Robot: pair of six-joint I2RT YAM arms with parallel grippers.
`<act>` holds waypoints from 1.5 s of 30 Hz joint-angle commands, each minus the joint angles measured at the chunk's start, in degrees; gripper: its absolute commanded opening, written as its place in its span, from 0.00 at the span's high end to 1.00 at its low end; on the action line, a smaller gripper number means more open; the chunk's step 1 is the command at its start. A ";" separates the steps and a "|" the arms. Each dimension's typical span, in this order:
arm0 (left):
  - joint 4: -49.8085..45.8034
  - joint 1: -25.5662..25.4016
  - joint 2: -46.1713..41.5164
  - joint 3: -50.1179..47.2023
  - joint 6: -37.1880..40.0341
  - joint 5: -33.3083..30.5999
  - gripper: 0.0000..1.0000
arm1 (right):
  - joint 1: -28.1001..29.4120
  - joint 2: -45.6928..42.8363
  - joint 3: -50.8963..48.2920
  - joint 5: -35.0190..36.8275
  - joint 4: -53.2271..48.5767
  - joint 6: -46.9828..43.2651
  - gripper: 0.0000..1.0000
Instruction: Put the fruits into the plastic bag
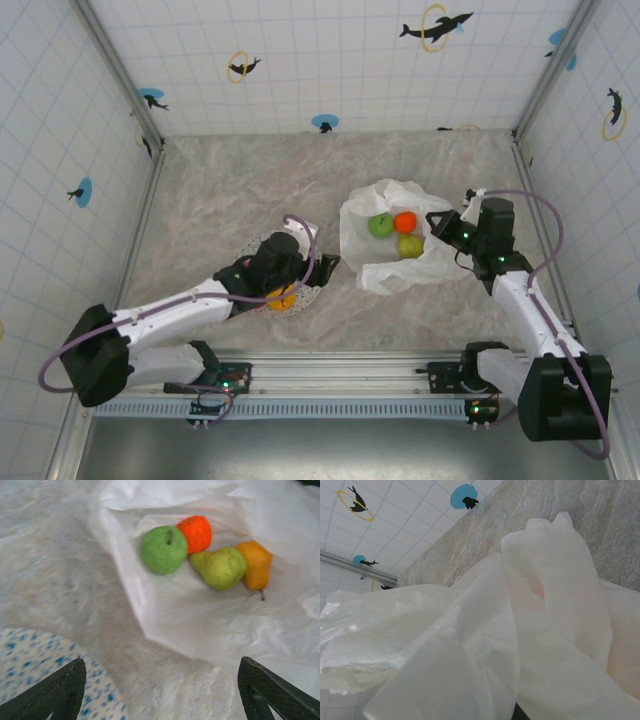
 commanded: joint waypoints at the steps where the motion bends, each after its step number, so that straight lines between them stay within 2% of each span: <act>1: -15.02 0.86 -4.63 -0.02 -4.17 -6.58 0.17 | 0.35 -1.62 -0.22 1.15 0.54 -1.28 1.00; 4: -24.91 0.89 -8.12 1.29 -8.35 -8.93 0.13 | 0.37 -1.51 -0.55 1.11 0.84 -1.54 1.00; 7: -34.23 0.91 -9.91 2.83 -10.71 -8.24 0.08 | 0.47 -1.10 -1.28 1.07 1.80 -1.41 1.00; 12: -41.22 0.88 -9.56 4.08 -11.05 -5.67 0.03 | 0.47 -0.20 -2.06 0.19 3.48 -0.75 1.00; 18: -41.62 0.79 -5.49 3.95 -9.01 -5.03 0.02 | 0.47 -1.11 -2.64 0.16 3.55 -0.82 1.00; 29: -35.24 -0.60 1.36 4.22 -6.11 -1.29 0.04 | -0.14 -2.97 -3.25 0.20 1.67 -1.54 1.00; 38: -34.35 -2.81 6.39 5.11 -5.58 -8.04 0.04 | -0.34 -2.45 -3.69 -0.43 2.96 -0.62 1.00; 45: -32.28 -2.83 9.44 3.94 -5.22 -7.73 0.06 | -0.38 -2.30 -3.58 -0.34 2.60 -1.02 1.00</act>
